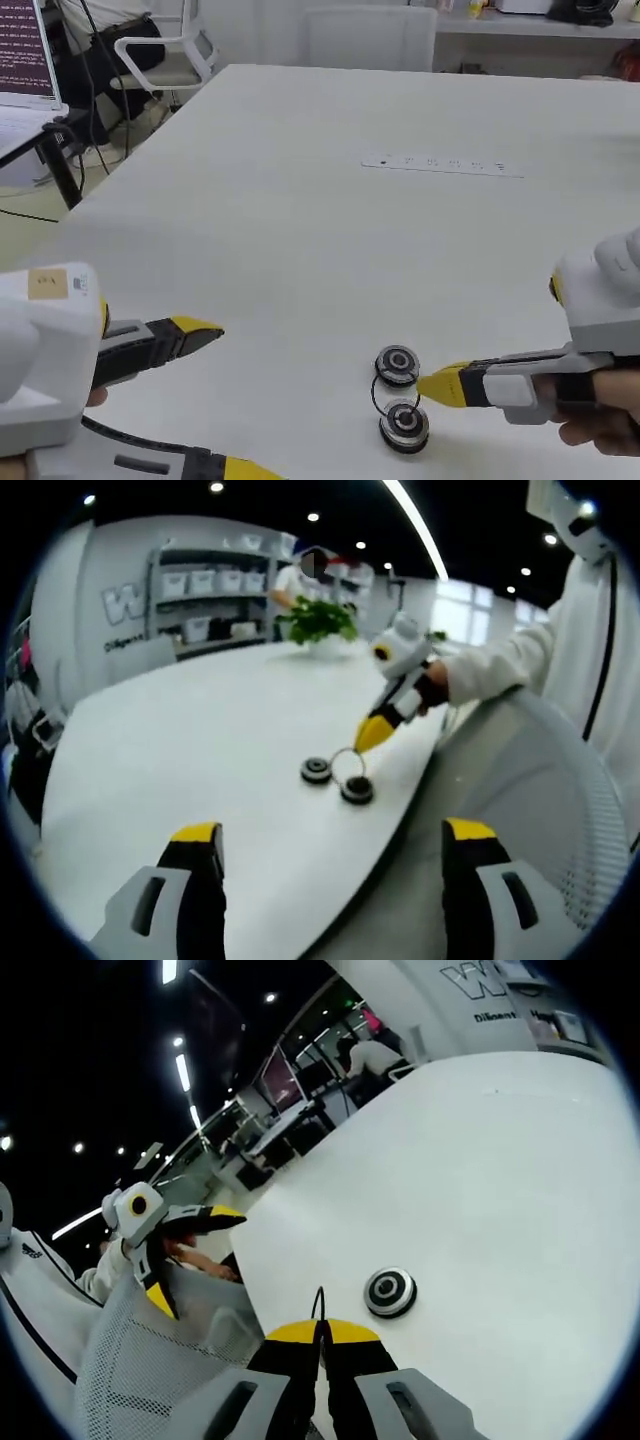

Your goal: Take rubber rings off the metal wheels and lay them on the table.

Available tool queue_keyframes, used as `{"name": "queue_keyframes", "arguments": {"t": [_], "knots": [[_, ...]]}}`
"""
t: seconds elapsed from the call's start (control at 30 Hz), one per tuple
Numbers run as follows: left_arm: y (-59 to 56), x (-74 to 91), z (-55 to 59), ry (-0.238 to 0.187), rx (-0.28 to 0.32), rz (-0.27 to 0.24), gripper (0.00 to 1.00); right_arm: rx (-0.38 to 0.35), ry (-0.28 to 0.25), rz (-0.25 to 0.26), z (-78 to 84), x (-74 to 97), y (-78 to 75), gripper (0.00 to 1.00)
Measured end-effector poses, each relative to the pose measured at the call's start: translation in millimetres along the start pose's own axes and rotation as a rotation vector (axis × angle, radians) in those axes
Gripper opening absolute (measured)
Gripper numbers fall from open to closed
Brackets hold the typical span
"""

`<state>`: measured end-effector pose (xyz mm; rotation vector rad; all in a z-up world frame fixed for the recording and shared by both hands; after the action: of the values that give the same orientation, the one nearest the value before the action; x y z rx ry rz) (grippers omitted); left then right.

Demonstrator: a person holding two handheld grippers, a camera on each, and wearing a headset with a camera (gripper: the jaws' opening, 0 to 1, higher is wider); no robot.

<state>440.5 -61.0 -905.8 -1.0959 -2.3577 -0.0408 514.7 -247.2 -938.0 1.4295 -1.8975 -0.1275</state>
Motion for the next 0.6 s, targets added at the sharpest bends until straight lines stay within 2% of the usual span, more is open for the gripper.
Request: {"name": "queue_keyframes", "arguments": {"t": [0.27,0.5,0.6], "knots": [[-0.2,-0.2,-0.6,-0.010,0.012,0.004,0.91,0.026,-0.053,0.006,-15.7,0.6,12.9,0.00],[-0.4,0.1,-1.2,-0.019,0.017,0.006,0.90,0.036,-0.075,-0.010,-25.6,-10.1,26.5,0.00],[-0.6,0.1,-1.2,-0.019,0.017,0.007,0.90,0.034,-0.086,-0.033,-28.6,-17.1,34.8,0.00]]}}
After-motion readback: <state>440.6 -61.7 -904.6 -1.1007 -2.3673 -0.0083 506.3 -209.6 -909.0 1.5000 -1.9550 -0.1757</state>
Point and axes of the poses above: the centre of the closed fingertips' face, and the gripper's own axes: x roughly backward along the fingers, y roughly to its left, z roughly out of its underside, the point moved 5 cm from there along x, roughly backward along the fingers, and after that the axes turned 6 degrees about x, right-handed, at the moved point
